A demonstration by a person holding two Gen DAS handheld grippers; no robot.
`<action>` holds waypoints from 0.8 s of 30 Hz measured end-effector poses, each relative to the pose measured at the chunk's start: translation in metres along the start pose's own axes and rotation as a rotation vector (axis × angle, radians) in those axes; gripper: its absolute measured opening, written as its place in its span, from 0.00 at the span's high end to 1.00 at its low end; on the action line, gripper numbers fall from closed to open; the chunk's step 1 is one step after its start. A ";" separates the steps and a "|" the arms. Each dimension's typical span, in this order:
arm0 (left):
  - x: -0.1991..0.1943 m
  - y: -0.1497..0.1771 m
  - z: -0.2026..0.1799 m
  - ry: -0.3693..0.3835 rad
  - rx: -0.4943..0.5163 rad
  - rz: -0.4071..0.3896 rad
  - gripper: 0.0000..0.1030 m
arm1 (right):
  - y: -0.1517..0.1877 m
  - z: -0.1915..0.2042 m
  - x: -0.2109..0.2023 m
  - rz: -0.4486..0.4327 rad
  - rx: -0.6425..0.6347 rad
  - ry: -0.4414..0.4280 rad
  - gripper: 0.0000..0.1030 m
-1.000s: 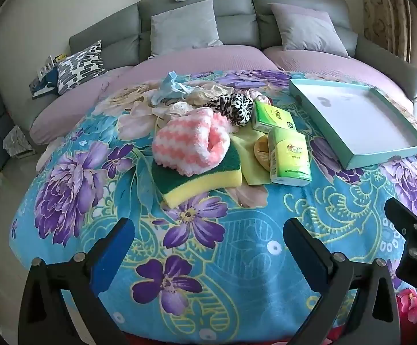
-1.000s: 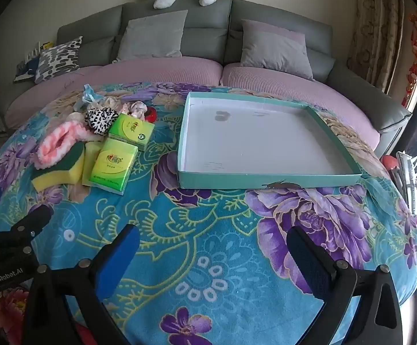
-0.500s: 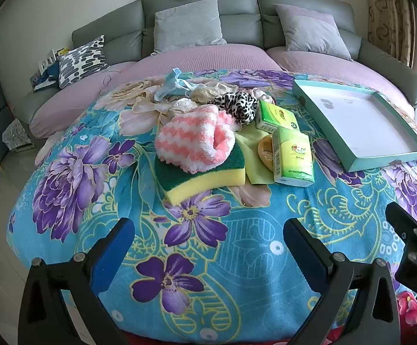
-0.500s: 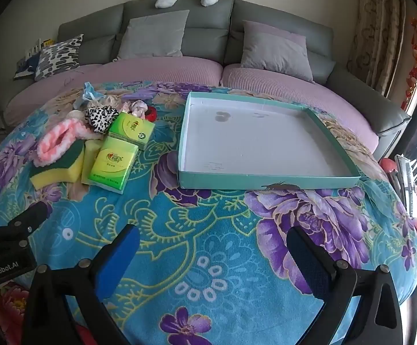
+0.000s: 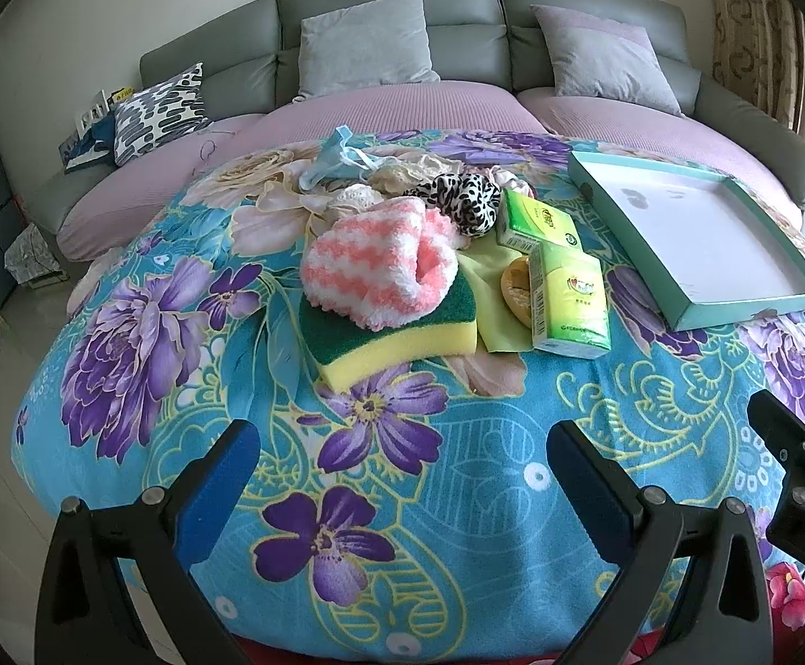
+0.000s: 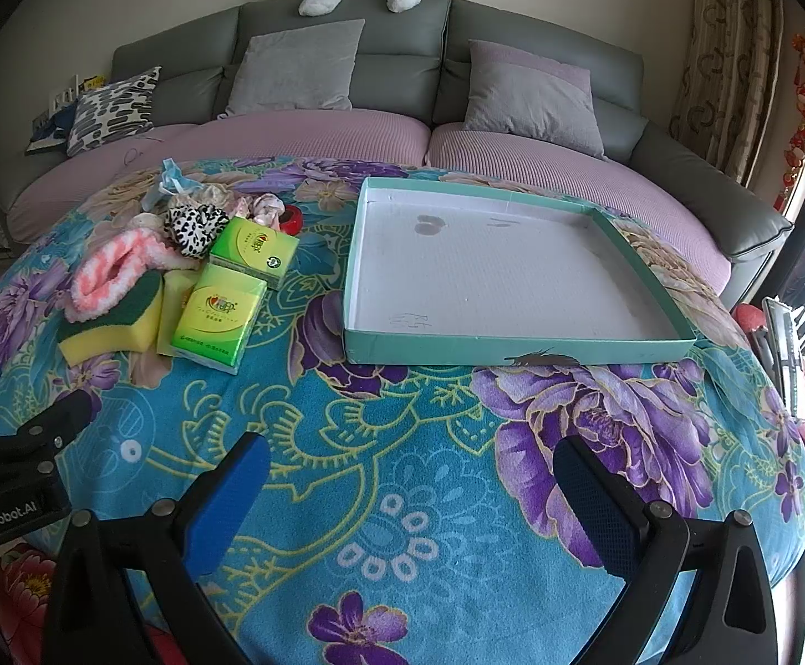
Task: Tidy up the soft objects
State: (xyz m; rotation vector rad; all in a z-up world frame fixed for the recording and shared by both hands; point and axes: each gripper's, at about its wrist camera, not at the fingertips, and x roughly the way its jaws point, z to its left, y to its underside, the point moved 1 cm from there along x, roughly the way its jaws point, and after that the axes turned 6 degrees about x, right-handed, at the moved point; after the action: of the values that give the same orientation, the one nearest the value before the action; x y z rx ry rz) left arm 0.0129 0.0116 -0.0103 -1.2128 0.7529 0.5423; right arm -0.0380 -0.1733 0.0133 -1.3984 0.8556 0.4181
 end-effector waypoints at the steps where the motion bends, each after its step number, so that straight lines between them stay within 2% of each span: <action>1: -0.001 0.000 0.000 0.000 0.000 0.000 0.00 | 0.000 0.000 0.000 0.000 0.000 0.000 0.00; 24: -0.001 0.001 0.001 0.001 0.000 -0.001 0.00 | 0.000 0.000 -0.001 -0.003 0.001 0.001 0.00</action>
State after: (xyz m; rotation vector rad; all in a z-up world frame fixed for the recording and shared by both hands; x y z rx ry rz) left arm 0.0118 0.0134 -0.0106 -1.2140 0.7533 0.5410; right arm -0.0386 -0.1733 0.0138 -1.3988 0.8541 0.4150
